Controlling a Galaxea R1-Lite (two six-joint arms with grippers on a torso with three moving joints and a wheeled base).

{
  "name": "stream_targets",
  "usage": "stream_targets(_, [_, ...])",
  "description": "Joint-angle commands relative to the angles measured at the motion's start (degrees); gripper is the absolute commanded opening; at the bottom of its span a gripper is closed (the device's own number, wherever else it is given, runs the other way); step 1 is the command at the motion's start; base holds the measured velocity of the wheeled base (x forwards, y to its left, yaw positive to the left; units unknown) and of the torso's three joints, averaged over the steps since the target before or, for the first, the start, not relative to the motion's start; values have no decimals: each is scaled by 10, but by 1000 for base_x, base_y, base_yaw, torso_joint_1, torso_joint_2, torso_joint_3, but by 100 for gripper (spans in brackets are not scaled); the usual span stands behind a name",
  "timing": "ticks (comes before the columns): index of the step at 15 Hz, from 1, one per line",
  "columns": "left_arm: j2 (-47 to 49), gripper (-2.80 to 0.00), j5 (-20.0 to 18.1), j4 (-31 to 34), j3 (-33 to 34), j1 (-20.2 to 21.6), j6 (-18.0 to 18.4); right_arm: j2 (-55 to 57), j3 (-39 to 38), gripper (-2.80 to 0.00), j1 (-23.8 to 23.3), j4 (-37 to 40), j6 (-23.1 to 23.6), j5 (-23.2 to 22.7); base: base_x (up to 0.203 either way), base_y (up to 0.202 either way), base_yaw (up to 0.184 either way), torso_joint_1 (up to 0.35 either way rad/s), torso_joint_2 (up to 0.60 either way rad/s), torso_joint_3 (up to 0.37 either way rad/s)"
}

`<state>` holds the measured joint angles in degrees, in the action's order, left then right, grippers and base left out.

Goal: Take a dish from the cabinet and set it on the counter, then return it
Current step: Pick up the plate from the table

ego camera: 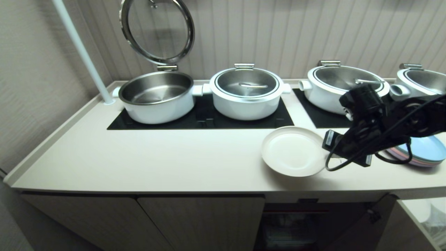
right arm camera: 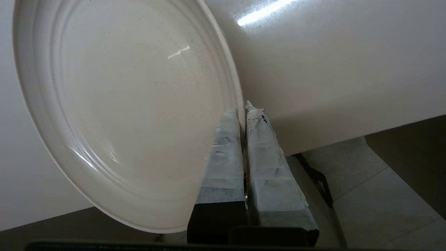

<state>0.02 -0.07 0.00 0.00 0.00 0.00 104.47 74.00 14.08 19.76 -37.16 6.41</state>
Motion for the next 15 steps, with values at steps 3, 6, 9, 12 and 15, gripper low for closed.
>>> stream_targets(3, [0, 0, 0, 0, 0, 0, 0, -65, -62, -280, 1, -17, -2, 0, 0, 0, 0, 0, 0, 0])
stream_targets(6, [0, 0, 0, 0, 0, 0, 0, -117, -134, -280, 1, -30, -3, -1, 0, 0, 0, 0, 0, 0])
stream_targets(9, [0, 0, 0, 0, 0, 0, 0, -176, -210, -280, 1, -55, -3, -1, 0, 0, 0, 0, 0, 0])
stream_targets(12, [0, 0, 0, 0, 0, 0, 0, -220, -283, -280, 2, -79, -3, -2, 0, 0, 0, 0, 0, 0])
stream_targets(15, [0, 0, 0, 0, 0, 0, 0, -262, -345, -280, 11, -101, -3, -3, 0, 0, 0, 0, 0, 0])
